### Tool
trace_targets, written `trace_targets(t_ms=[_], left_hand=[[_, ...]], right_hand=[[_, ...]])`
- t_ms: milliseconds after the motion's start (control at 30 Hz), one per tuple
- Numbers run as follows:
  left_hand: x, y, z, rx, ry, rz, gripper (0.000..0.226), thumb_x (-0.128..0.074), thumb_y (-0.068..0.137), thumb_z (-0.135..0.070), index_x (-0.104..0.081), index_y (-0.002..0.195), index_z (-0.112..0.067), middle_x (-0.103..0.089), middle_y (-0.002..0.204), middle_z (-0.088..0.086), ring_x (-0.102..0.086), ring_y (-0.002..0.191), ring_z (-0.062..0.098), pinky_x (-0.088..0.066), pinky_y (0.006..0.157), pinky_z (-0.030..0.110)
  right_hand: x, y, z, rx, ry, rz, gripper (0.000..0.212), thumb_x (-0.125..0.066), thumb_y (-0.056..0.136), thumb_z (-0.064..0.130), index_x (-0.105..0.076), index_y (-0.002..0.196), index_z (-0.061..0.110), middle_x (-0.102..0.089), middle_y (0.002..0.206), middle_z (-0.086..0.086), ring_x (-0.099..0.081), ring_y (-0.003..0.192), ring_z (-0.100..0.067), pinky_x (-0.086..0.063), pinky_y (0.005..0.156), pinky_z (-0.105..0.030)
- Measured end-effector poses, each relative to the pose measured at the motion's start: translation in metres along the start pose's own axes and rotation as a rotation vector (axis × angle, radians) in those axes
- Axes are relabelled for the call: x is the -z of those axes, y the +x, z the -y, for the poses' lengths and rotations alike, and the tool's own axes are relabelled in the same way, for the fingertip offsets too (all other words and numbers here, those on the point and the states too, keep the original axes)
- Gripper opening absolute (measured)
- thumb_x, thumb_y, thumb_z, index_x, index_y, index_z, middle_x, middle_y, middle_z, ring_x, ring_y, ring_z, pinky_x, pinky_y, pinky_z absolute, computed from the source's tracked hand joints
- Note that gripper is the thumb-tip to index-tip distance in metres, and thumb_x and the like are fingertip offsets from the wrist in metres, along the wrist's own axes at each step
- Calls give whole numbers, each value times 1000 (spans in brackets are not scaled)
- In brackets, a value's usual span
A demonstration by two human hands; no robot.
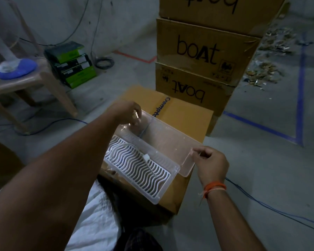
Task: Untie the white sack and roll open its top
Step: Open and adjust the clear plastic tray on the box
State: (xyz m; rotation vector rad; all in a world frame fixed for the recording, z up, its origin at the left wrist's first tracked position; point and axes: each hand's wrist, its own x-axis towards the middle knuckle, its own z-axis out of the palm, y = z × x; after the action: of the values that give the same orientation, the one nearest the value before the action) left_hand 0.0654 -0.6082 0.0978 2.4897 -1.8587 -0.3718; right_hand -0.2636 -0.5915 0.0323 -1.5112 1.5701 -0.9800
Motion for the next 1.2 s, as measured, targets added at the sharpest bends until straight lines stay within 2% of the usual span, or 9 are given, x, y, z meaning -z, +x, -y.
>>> trace_targets(t_ms=[133,267,433,533,633,700,767,867,1200], left_hand=[[15,-17,-1,100,-227,-253,25,-86,86,-39,-69,93,-22,-72,96,7,-64,87,23,-43,69,33],[32,-44,5,291,-749,-418,43,-77,82,-64,-58,96,-28,-76,91,11,-76,81,24,-60,78,42],[40,-83,17,388,-1110,-494,11,-84,84,-23,-76,79,-19,-81,89,22,-81,84,33,-61,78,40],[35,-110,25,455,-1071,-536,15,-82,86,-15,-78,72,-12,-75,57,1,-75,72,28,-59,74,32],[30,-136,30,496,-1123,-553,11,-78,94,-9,-78,91,2,-70,68,8,-64,67,19,-57,70,27],[25,-147,35,521,-1148,-555,10,-79,94,-8,-79,99,1,-69,74,9,-63,67,17,-55,63,22],[18,-157,40,513,-1159,-538,13,-75,96,-3,-79,108,0,-68,76,6,-62,70,19,-53,63,22],[6,-169,46,418,-1125,-517,27,-72,93,4,-77,119,5,-74,84,12,-66,81,25,-53,75,26],[-25,-186,53,414,-730,-484,33,-76,88,-9,-83,119,-15,-82,115,8,-75,108,20,-57,96,33]], right_hand=[[9,-8,24,108,102,-95,16,-85,81,7,-72,79,17,-71,75,5,-68,71,-11,-60,72,-30],[17,-24,48,216,137,-150,23,-86,80,12,-63,83,16,-65,74,4,-57,63,-11,-50,60,-23],[25,-60,70,390,166,-112,12,-80,87,9,-78,93,19,-70,84,5,-62,69,-3,-57,63,-23],[27,-83,75,422,167,-36,15,-79,86,5,-81,99,13,-69,104,1,-64,83,12,-52,68,-4],[28,-103,73,276,310,30,10,-75,92,9,-81,99,7,-63,114,-4,-62,90,15,-48,69,1],[26,-116,69,162,369,29,9,-76,93,17,-81,91,10,-64,115,-6,-64,102,1,-48,76,-3],[21,-127,64,102,338,33,5,-78,90,17,-81,91,21,-71,111,-7,-68,109,-18,-58,88,-23],[19,-143,61,17,316,94,13,-78,89,13,-81,98,21,-78,96,0,-74,90,-15,-61,83,-31],[3,-163,47,12,209,166,15,-78,89,12,-80,101,20,-63,102,-7,-58,68,-3,-43,64,1]])
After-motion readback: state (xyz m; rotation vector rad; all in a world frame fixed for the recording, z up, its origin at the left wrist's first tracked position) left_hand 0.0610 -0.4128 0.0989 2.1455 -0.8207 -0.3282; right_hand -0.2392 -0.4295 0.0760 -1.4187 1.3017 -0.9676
